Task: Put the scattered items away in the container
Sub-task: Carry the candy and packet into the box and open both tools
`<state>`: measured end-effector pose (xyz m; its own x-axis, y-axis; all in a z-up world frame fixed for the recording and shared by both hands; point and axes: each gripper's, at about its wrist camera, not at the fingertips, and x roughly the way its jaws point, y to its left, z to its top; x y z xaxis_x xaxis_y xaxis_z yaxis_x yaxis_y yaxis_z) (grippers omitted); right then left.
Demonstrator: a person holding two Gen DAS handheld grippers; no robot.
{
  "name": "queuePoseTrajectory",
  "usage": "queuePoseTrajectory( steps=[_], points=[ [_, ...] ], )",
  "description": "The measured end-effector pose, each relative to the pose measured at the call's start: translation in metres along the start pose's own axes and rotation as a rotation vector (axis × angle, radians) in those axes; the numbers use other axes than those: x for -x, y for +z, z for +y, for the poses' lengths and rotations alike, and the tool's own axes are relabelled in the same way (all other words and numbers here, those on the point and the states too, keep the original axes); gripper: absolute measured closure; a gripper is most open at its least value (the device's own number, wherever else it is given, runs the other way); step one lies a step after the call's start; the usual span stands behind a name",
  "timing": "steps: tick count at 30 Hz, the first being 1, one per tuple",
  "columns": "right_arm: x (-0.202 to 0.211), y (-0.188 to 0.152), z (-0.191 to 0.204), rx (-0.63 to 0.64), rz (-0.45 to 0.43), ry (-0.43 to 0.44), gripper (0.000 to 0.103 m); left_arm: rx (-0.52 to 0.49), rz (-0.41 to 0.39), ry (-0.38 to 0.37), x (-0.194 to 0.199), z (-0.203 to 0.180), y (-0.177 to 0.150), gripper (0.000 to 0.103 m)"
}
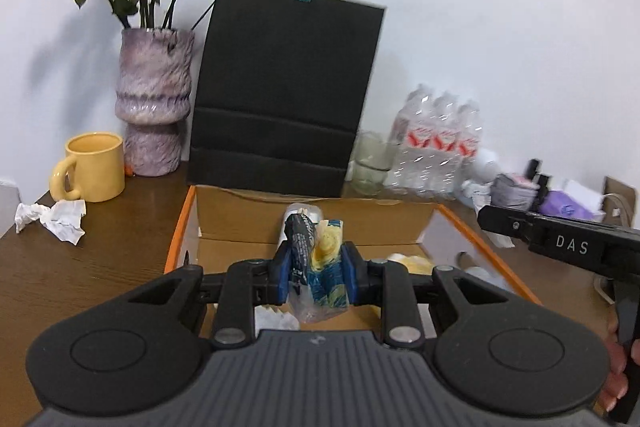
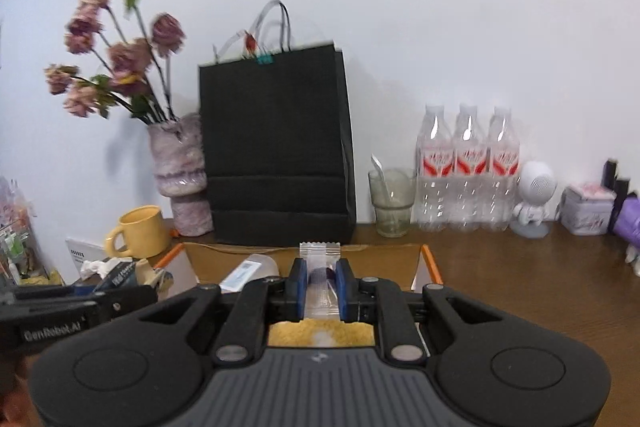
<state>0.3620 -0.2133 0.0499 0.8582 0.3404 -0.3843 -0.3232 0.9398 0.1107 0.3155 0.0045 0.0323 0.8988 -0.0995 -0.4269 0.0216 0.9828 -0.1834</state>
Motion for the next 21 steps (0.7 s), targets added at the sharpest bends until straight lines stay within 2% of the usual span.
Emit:
queuePoseTrajectory(
  steps=[4,10,14,15,16,17,18,20,21],
  points=[
    [-0.032,-0.002,-0.007,0.028,0.048,-0.026,0.089,0.013,0.038,0.016,-0.027,0.002,-0.003,0.077],
    [-0.066,-0.008,-0.012,0.069,0.118,-0.042,0.089,-0.028,0.096,0.032,-0.054,0.000,-0.013,0.075],
    [-0.075,-0.012,-0.010,0.085,0.166,-0.038,0.085,-0.022,0.097,0.039,-0.056,0.002,-0.015,0.057],
    [-0.075,-0.012,-0.009,0.087,0.179,-0.035,0.070,-0.021,0.088,0.041,-0.054,0.003,-0.015,0.048],
    [-0.075,-0.012,-0.008,0.090,0.188,-0.031,0.046,-0.019,0.080,0.046,-0.052,0.002,-0.015,0.041],
    [-0.073,-0.012,-0.008,0.096,0.191,-0.028,0.034,-0.018,0.074,0.056,-0.050,0.002,-0.015,0.023],
    [-0.071,-0.011,-0.006,0.106,0.187,-0.027,0.017,-0.018,0.064,0.071,-0.047,0.001,-0.014,0.010],
    [-0.065,-0.008,-0.004,0.124,0.175,-0.023,0.013,-0.022,0.040,0.100,-0.041,-0.002,-0.011,0.000],
    [-0.063,-0.006,-0.004,0.123,0.174,-0.023,0.010,-0.022,0.029,0.113,-0.038,-0.003,-0.010,0.000]
  ],
)
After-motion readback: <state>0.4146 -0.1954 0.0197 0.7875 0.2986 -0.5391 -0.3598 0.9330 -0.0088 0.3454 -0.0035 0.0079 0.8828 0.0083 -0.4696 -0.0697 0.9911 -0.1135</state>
